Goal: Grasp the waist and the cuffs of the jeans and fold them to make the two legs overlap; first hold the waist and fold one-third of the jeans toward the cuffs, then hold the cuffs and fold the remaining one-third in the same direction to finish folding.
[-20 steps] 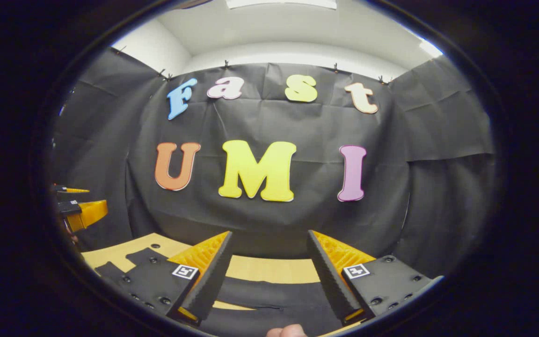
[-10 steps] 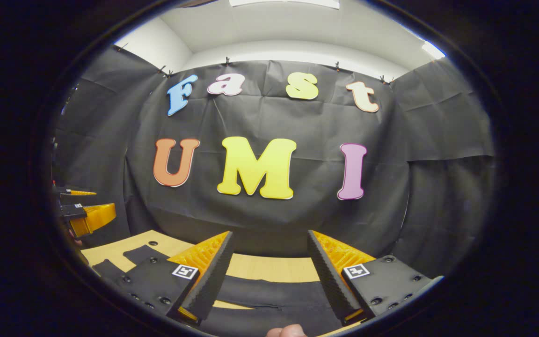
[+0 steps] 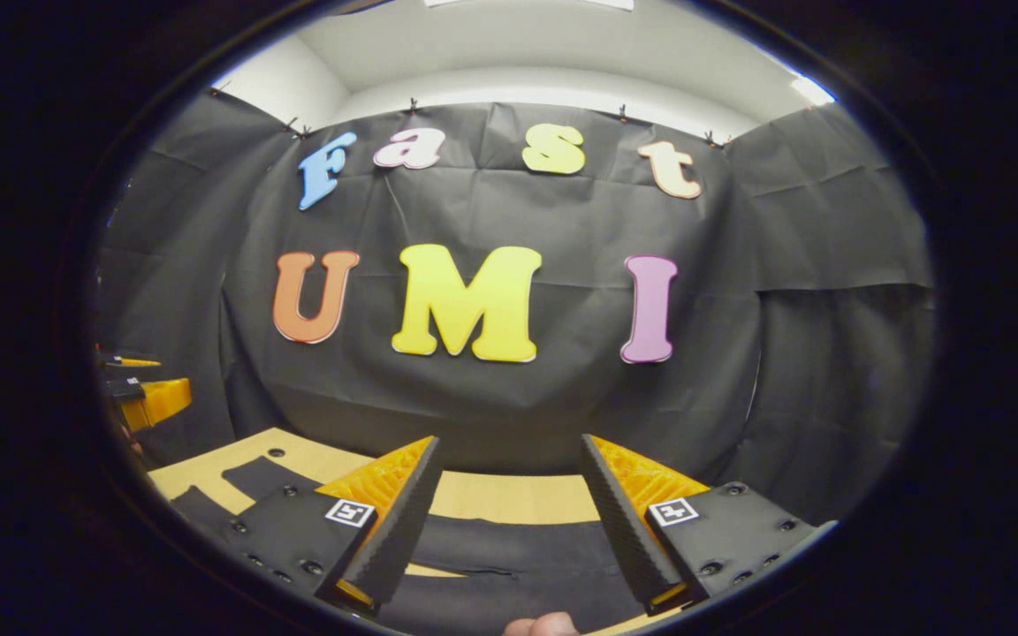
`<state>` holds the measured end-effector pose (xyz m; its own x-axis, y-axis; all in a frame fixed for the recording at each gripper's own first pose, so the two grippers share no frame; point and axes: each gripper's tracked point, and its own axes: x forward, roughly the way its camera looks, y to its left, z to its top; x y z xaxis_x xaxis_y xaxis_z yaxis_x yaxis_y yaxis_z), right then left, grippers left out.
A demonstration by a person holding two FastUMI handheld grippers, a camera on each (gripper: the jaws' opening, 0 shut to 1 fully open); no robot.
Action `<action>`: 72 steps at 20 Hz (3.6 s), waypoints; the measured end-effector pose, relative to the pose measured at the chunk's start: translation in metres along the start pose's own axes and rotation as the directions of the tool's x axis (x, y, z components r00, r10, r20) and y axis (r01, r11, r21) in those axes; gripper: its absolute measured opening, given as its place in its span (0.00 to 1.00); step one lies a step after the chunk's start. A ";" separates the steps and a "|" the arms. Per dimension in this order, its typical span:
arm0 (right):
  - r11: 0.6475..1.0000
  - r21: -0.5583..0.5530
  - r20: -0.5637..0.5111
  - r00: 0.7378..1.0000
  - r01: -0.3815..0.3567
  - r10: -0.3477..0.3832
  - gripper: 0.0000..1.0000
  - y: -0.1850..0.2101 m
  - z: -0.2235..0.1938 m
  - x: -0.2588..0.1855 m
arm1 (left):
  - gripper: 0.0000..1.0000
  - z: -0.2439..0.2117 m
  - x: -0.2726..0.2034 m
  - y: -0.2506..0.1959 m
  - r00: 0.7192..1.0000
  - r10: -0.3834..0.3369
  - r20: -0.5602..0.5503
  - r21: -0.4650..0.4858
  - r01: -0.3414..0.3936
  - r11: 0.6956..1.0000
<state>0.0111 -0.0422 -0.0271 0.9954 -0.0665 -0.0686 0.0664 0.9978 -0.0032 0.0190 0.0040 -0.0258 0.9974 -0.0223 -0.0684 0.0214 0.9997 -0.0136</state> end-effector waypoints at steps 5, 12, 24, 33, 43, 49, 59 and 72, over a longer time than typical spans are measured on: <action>0.993 0.014 -0.064 0.991 0.120 -0.119 0.96 -0.081 -0.024 0.009 | 0.98 -0.036 0.005 0.036 0.992 0.068 -0.108 -0.040 -0.072 0.997; 0.959 0.106 -0.291 0.931 0.262 -0.222 0.95 -0.198 -0.109 0.002 | 0.99 -0.129 -0.035 0.088 0.912 0.192 -0.362 -0.088 -0.238 0.967; 0.832 0.346 -0.698 0.711 0.434 -0.080 0.94 -0.224 -0.270 -0.051 | 0.99 -0.270 -0.120 0.105 0.676 0.092 -0.731 -0.396 -0.530 0.750; 0.637 0.520 -0.772 0.633 0.569 0.065 0.99 -0.213 -0.317 -0.048 | 0.99 -0.280 -0.116 0.121 0.636 0.028 -0.771 -0.610 -0.750 0.254; 0.428 0.607 -0.755 0.654 0.669 0.049 0.96 -0.249 -0.336 -0.003 | 0.97 -0.263 -0.083 0.133 0.673 0.035 -0.739 -0.668 -0.738 0.093; 0.429 0.619 -0.744 0.667 0.658 0.050 0.93 -0.258 -0.338 0.017 | 0.96 -0.261 -0.053 0.130 0.701 0.022 -0.713 -0.694 -0.710 0.120; 0.377 0.522 -0.827 0.562 0.765 0.006 0.26 -0.276 -0.351 0.004 | 0.68 -0.275 -0.026 0.128 0.680 -0.048 -0.731 -0.680 -0.722 0.123; 0.394 0.564 -0.802 0.596 0.726 0.050 0.11 -0.277 -0.314 0.001 | 0.04 -0.245 -0.022 0.125 0.652 -0.110 -0.750 -0.661 -0.745 0.090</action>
<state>-0.0280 -0.3185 -0.3392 0.5414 0.0118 -0.8407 0.7872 0.3443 0.5117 -0.0173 0.1268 -0.2702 0.5963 -0.1341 -0.7915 -0.7867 0.0985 -0.6094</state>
